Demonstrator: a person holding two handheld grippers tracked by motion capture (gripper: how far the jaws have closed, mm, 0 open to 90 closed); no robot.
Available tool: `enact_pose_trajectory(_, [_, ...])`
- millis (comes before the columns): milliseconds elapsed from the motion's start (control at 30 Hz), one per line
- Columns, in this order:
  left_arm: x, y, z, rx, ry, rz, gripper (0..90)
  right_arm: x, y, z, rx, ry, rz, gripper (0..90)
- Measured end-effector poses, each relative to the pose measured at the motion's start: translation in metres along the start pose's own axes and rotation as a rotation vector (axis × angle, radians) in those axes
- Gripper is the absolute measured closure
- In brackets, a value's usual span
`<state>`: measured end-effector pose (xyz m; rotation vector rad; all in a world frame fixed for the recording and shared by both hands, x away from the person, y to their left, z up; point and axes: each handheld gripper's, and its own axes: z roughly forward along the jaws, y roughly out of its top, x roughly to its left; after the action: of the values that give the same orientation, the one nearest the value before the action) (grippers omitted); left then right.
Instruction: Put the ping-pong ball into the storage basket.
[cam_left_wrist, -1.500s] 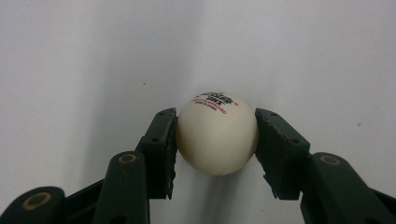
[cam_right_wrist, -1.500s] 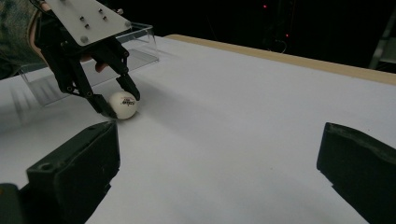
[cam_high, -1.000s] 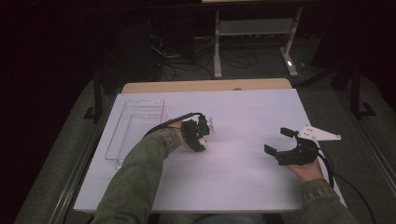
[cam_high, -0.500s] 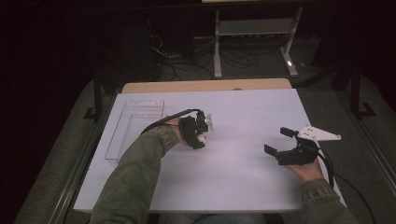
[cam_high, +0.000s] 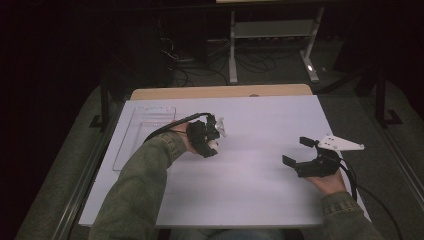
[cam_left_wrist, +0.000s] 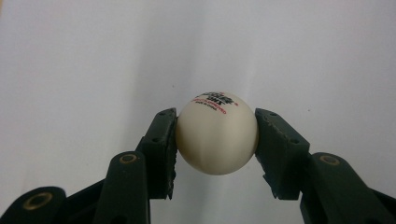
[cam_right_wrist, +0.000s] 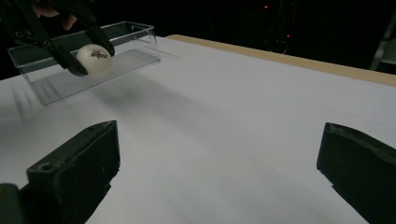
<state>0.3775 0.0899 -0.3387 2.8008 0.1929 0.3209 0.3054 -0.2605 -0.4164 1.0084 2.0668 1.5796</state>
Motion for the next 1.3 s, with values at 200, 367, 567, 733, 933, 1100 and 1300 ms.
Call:
enact_pose_trajectory(200, [-0.002, 0.001, -0.012, -0.009, 0.013, 0.009, 50.9, 0.000, 0.000, 0.000, -0.002, 0.002, 0.001, 0.0])
enact_pose_trajectory(367, [-0.004, 0.001, -0.021, -0.014, 0.026, 0.016, 51.0, 0.000, 0.000, 0.001, -0.005, 0.004, 0.000, 0.0])
enact_pose_trajectory(567, [-0.004, -0.002, -0.037, -0.027, 0.049, 0.019, 51.0, 0.001, 0.000, 0.001, -0.002, 0.005, -0.001, 0.0])
enact_pose_trajectory(733, [-0.005, -0.005, -0.047, -0.039, 0.060, 0.009, 50.9, 0.002, 0.000, 0.002, 0.003, 0.008, -0.012, 0.0])
enact_pose_trajectory(933, [-0.007, -0.009, -0.061, -0.040, 0.076, 0.015, 50.9, 0.002, 0.000, 0.002, 0.006, 0.007, -0.013, 0.0])
enact_pose_trajectory(1100, [-0.007, -0.010, -0.070, -0.048, 0.073, 0.015, 51.0, 0.003, 0.000, 0.003, 0.005, 0.010, -0.016, 0.0])
enact_pose_trajectory(1300, [-0.007, -0.011, -0.071, -0.043, 0.067, 0.018, 50.9, 0.003, 0.000, 0.003, 0.006, 0.011, -0.018, 0.0])
